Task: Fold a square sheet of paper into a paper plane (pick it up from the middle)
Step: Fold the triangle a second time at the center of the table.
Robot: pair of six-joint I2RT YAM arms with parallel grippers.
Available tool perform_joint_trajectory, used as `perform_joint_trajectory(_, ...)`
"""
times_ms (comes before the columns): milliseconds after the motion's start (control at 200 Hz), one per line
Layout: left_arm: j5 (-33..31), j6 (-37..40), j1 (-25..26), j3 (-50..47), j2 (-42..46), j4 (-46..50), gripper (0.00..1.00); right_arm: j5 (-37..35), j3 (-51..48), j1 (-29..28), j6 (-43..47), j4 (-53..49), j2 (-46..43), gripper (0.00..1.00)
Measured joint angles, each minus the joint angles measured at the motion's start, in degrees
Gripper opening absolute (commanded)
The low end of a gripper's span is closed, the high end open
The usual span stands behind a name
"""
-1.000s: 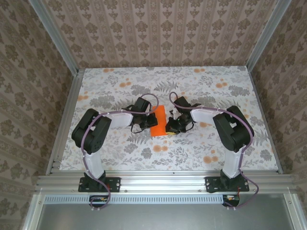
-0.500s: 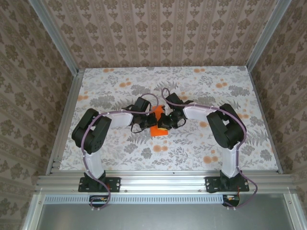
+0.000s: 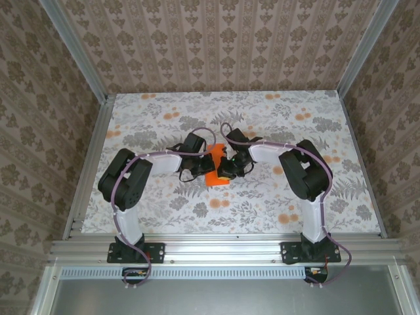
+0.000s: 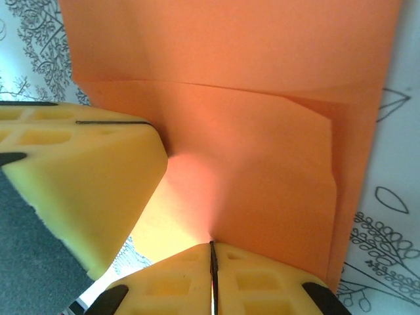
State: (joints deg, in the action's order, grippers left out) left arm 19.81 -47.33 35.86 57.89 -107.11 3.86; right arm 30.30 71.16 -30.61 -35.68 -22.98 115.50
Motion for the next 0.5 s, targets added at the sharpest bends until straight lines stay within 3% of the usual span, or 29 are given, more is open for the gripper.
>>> perform_joint_trajectory(500,2.91,0.0,0.07,-0.11,-0.44,-0.42,0.05,5.31,-16.52,6.45,0.9,6.27,-9.9,0.12)
